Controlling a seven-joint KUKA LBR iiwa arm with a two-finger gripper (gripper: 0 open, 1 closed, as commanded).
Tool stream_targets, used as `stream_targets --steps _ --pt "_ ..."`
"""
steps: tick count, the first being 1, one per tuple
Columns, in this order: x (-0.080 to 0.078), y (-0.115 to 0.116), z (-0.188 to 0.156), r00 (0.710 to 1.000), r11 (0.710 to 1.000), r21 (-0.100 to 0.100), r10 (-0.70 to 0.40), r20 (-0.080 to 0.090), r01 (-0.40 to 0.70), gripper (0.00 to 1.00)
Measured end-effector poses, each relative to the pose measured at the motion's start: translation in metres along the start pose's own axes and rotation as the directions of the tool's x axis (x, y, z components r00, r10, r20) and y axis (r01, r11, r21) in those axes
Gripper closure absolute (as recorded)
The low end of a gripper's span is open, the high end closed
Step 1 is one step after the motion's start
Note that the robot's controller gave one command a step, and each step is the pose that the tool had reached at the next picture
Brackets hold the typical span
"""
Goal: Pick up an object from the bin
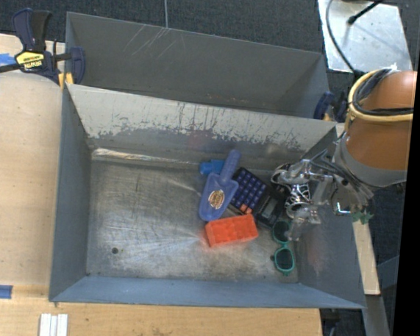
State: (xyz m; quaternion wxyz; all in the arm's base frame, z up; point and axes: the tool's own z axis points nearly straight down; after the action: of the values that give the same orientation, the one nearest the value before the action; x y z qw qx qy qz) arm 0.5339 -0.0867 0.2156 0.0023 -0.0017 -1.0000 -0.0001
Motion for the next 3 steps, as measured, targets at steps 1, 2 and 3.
stream_targets --steps 1,2,3 --pt "-0.002 0.000 -0.005 1.000 1.000 0.001 -0.003 0.009 0.003 0.00" --pt "-0.038 0.041 0.053 0.997 0.997 0.000 0.073 0.014 -0.073 0.00" --pt "-0.014 0.082 0.134 1.000 1.000 0.002 0.024 0.011 -0.024 0.00"
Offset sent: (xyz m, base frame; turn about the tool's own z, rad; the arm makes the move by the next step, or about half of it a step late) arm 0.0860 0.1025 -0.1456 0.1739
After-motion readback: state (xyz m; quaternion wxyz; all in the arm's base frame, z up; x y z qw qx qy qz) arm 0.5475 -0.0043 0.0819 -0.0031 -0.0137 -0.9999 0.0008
